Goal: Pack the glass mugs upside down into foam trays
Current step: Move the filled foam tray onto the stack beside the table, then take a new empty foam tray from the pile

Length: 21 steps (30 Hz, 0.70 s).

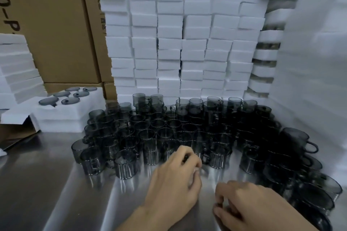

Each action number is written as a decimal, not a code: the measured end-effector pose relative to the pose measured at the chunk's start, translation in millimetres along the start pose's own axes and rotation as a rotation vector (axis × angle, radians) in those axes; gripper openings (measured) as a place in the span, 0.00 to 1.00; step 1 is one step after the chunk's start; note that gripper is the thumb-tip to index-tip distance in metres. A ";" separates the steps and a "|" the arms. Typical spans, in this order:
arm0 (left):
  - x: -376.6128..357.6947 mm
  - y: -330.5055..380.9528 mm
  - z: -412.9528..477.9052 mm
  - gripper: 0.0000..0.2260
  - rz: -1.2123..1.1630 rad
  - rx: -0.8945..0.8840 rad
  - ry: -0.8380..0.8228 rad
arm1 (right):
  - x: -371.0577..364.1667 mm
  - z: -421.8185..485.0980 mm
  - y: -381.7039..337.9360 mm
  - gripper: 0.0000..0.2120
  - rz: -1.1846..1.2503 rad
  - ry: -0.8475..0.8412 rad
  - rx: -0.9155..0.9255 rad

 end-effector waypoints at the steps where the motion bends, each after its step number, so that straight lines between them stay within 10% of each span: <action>1: -2.4 -1.5 1.7 0.03 0.015 0.012 -0.006 | -0.4 -0.5 -1.5 0.17 -0.003 0.002 0.002; 21: 0.6 -9.2 -2.0 0.18 0.129 0.109 0.017 | -4.6 -8.7 -20.2 0.15 0.029 0.060 0.113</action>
Point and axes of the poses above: each hand's wrist, its own z-axis towards the middle knuckle, its own x-axis out of the back of the hand, y = z × x, the point moved 5 cm from there along z, towards the middle knuckle, and after that the axes turned 8 degrees about -x, right-handed, at the moved point
